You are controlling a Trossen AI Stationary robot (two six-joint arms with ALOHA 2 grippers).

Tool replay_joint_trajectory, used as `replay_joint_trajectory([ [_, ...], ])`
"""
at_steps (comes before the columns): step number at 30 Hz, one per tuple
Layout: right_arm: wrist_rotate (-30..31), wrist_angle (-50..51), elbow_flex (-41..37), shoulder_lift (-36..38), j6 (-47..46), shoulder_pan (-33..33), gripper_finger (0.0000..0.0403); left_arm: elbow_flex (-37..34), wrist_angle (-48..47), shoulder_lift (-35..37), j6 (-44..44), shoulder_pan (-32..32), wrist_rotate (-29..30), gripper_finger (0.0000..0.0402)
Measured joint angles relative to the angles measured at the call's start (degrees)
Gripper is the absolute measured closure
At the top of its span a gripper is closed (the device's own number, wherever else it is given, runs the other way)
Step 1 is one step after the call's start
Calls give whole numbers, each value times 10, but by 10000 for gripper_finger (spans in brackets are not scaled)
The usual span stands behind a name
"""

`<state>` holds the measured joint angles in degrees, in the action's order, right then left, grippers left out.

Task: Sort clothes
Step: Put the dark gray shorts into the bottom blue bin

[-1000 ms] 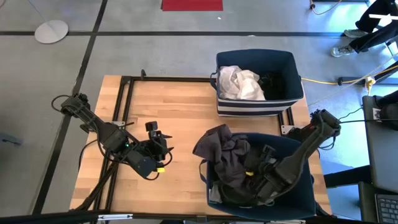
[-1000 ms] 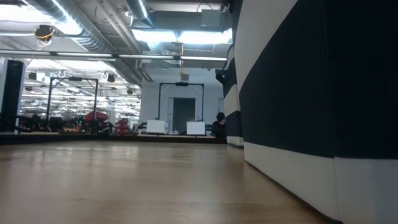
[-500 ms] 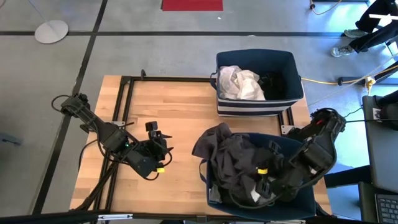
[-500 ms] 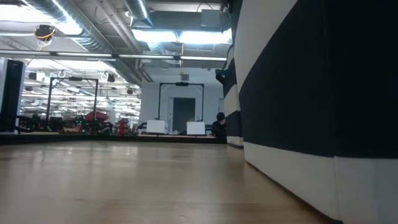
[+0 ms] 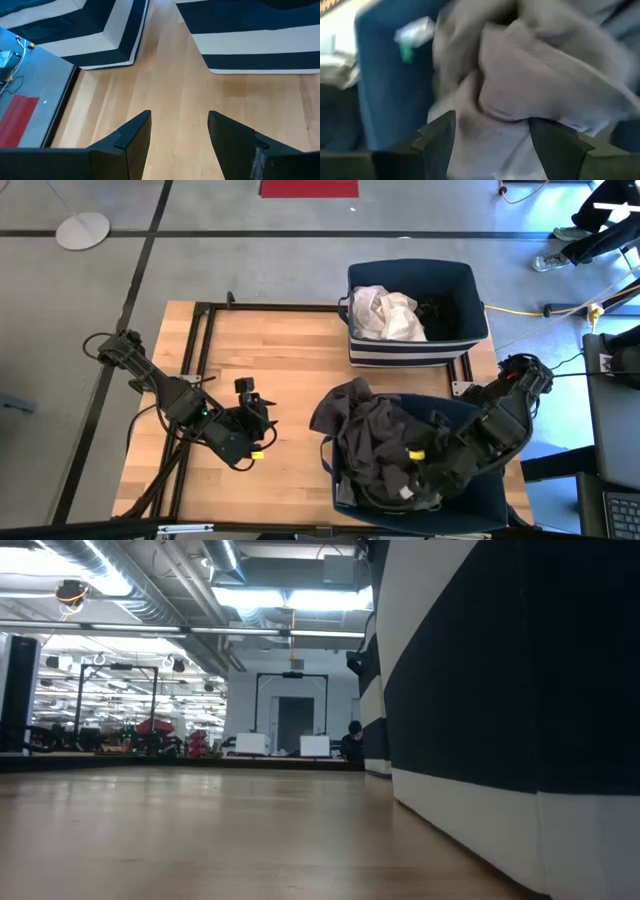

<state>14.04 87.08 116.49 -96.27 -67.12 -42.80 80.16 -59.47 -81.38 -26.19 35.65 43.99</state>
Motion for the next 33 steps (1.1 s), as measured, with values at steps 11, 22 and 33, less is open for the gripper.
replay_joint_trajectory([
  [11, -94, -4, 1, 54, -161, 8, 150, 0, 0, 0, 9, -1, -10, 215],
  [22, 287, -154, 1, 15, 237, 35, 150, 0, 0, 0, 13, -1, -12, 215],
  [33, 322, -255, 0, -82, 417, 115, 150, 0, 0, 0, 14, -1, -12, 215],
])
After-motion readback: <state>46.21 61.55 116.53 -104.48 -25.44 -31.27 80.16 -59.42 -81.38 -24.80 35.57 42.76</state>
